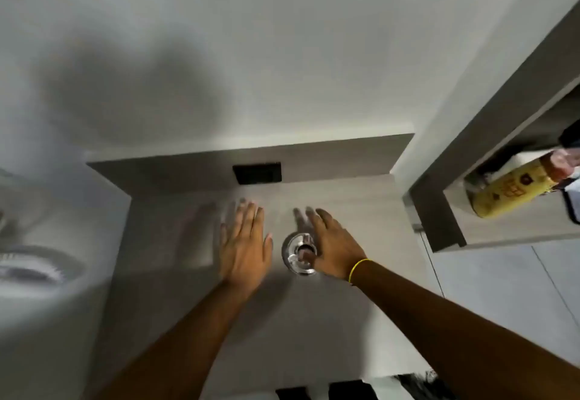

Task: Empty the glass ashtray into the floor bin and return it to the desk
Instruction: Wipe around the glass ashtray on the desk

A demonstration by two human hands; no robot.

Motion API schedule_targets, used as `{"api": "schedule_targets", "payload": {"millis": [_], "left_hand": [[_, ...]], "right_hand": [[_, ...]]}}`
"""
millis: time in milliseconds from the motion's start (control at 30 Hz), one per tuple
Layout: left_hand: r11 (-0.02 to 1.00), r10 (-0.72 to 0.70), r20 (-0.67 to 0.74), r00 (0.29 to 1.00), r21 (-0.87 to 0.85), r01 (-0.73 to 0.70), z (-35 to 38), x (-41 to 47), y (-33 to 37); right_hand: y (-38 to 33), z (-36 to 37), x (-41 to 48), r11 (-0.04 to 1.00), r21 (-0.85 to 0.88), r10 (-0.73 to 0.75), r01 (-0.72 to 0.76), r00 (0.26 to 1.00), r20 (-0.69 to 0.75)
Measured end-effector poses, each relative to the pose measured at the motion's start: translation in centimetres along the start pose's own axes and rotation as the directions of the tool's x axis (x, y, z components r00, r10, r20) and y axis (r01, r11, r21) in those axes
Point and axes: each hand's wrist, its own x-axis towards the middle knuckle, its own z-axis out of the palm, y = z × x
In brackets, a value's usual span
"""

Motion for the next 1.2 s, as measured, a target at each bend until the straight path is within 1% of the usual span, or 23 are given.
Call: {"api": "schedule_targets", "payload": {"millis": [33,100,133,200,233,333,467,633,867,1067,1200], "left_hand": [[1.000,-0.021,0.052,0.998,0.002,0.021,1.6,-0.9,0.0],[0.998,-0.046,0.106,0.993,-0.027,0.050,4.5,-2.7,-0.1],[0.998,-0.060,0.125,0.990,-0.026,0.063,6.1,-4.0,0.0],[0.996,-0.072,0.170,0.983,-0.046,0.081,8.6,-5.4,0.4],[0.996,-0.084,0.179,0.980,-0.027,0.090,9.5,-5.7,0.5],[0.995,-0.096,0.172,0.980,0.008,0.096,11.1,-6.3,0.5],[0.994,-0.104,0.156,0.982,-0.012,0.108,11.5,-6.3,0.5],[0.993,-0.114,0.128,0.985,-0.025,0.118,11.5,-6.3,0.6],[0.992,-0.114,0.093,0.989,-0.042,0.118,11.4,-6.5,0.8],[0.992,-0.120,0.094,0.988,-0.023,0.123,11.4,-6.5,0.9],[0.993,-0.116,0.097,0.989,-0.007,0.117,11.6,-6.5,0.6]], "right_hand": [[0.4,1.3,0.5,1.000,0.007,-0.017,0.017,0.999,0.032],[0.8,2.9,1.0,1.000,-0.003,0.004,-0.004,0.999,0.053],[0.9,3.8,1.0,0.999,-0.033,0.016,-0.014,0.997,0.070],[1.2,5.2,1.6,0.996,-0.091,-0.015,0.022,0.997,0.070],[1.4,5.7,1.8,0.992,-0.120,-0.038,0.046,0.997,0.069],[1.3,6.2,2.3,0.977,-0.192,-0.075,0.093,0.992,0.098],[1.2,6.3,3.2,0.962,-0.239,-0.098,0.129,0.986,0.137],[0.6,5.9,3.9,0.945,-0.283,-0.124,0.164,0.980,0.153],[0.4,5.7,4.1,0.946,-0.275,-0.123,0.174,0.973,0.195],[0.4,6.0,4.0,0.942,-0.288,-0.123,0.175,0.974,0.190],[0.7,6.2,3.4,0.949,-0.258,-0.137,0.183,0.973,0.186]]}}
